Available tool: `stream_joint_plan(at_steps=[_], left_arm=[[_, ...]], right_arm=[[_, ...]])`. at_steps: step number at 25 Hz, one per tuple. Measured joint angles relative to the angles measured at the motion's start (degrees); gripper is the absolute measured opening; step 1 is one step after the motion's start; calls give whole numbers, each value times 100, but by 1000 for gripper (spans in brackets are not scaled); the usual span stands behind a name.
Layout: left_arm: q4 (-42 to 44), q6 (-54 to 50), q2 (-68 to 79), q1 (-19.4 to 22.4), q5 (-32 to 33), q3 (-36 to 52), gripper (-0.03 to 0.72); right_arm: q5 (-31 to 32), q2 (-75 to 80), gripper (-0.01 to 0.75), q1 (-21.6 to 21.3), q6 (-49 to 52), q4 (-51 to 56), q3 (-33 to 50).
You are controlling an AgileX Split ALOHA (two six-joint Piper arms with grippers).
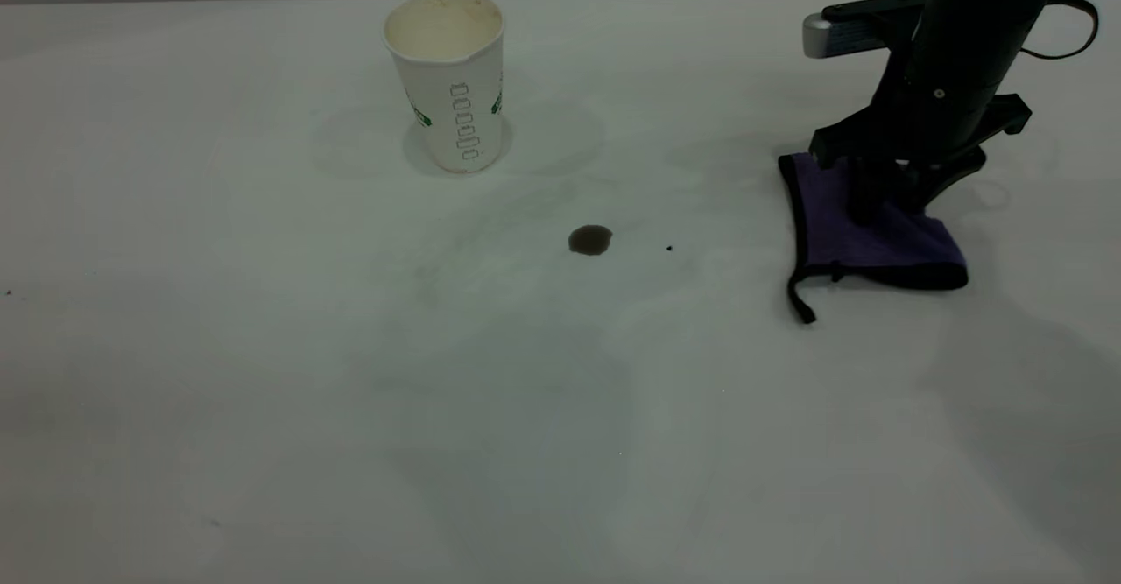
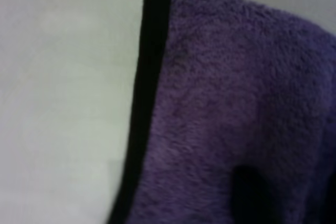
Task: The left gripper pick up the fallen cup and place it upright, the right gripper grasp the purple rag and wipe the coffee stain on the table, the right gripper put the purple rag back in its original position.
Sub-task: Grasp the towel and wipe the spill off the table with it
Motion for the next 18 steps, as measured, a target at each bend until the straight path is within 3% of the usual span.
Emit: stream_joint_plan(at_steps=[4, 7, 18], left_arm=[[0, 0, 0, 0, 0, 0, 513], [0, 0, 0, 0, 0, 0, 513], [0, 0, 0, 0, 2, 0, 513]], right_arm=[[133, 26, 75, 107, -126, 268, -115], [380, 107, 57, 398, -370, 445, -434], [1219, 249, 57, 2071, -499, 667, -2043]])
